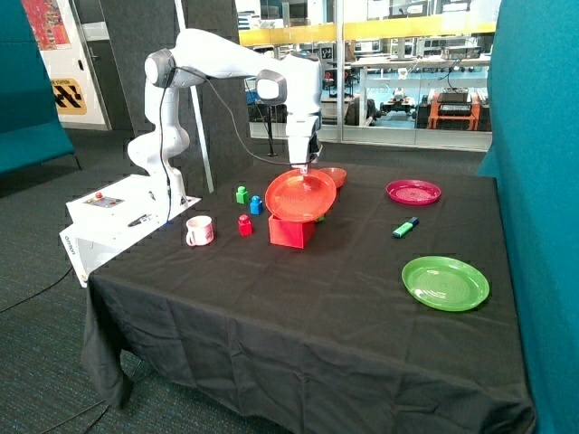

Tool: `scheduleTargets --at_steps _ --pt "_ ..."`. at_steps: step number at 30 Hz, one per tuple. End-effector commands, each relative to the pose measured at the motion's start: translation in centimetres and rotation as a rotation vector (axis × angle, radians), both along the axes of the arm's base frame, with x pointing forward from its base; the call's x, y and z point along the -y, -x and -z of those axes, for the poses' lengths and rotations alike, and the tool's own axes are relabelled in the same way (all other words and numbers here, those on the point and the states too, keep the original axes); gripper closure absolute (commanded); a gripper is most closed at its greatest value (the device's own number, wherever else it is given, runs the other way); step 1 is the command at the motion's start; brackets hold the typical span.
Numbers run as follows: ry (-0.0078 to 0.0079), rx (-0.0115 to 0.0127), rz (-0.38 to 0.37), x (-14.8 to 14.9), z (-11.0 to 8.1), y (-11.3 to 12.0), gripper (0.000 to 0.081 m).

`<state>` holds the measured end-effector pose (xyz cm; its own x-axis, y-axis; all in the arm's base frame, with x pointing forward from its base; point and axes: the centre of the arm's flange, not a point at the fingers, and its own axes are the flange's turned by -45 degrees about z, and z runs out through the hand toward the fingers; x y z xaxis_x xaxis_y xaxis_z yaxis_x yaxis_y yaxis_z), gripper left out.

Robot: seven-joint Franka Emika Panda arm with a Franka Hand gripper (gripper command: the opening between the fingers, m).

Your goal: Put the ball in the red pot

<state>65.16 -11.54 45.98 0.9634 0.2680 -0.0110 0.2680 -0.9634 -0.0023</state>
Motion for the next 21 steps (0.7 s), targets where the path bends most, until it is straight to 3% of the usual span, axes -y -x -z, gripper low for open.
scheduleTargets --at_steps 1,21 --pt "-0.0011 0.0111 -0.068 1.9 2.1 0.4 0.0808" --pt "-0.0008 0.0112 -0.009 8.1 1.7 3.1 0.0808"
